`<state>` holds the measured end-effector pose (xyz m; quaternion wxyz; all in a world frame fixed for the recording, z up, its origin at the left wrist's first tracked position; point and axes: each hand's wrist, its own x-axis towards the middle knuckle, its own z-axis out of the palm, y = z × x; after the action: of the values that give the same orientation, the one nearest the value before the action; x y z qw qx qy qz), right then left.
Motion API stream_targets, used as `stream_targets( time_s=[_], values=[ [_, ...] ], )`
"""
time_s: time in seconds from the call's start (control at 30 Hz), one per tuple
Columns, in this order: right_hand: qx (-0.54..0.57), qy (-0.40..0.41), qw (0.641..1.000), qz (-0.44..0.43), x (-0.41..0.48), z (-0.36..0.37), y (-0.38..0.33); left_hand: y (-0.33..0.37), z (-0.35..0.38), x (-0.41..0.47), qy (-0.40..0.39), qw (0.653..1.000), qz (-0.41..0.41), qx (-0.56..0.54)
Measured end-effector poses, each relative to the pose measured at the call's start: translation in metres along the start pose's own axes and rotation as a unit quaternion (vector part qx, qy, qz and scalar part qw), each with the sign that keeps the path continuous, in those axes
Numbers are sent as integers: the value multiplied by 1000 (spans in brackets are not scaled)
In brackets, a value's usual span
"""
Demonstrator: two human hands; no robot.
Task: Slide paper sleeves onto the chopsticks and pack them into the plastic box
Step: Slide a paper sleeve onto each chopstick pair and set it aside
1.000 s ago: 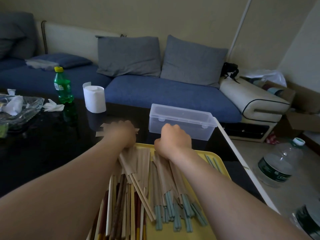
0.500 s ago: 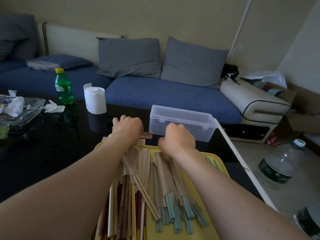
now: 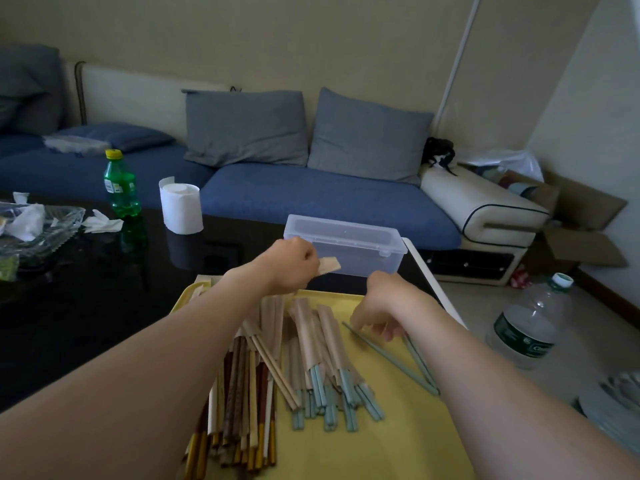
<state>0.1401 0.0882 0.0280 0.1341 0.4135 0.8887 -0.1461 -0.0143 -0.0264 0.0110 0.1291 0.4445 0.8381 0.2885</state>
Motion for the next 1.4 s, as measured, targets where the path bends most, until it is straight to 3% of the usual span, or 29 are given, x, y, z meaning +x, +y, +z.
stream_targets(
  time_s=[0.13,0.3,0.47,0.57,0.7,1.03,1.27,1.4],
  values=[
    [-41,-111,993,10,-10,1,13,7,3,-7,-115,993,12,-14],
    [-32,-71,995,-57,-14,5,23,9,9,-13,-196,980,17,36],
    [79,65,988,-120,-17,-1,38,6,12,-12,-147,984,42,91],
    [125,50,978,-162,-20,0,40,5,13,-12,-114,988,49,95],
    [86,41,979,-182,-17,2,42,5,13,-11,-84,986,57,129],
    [142,104,959,-223,-9,1,37,10,9,-14,-93,987,116,58],
    [227,153,938,-211,-3,-1,34,11,4,-13,-113,987,114,18],
    [214,269,935,-89,1,-5,41,8,4,-13,-101,988,116,-8]
  ],
)
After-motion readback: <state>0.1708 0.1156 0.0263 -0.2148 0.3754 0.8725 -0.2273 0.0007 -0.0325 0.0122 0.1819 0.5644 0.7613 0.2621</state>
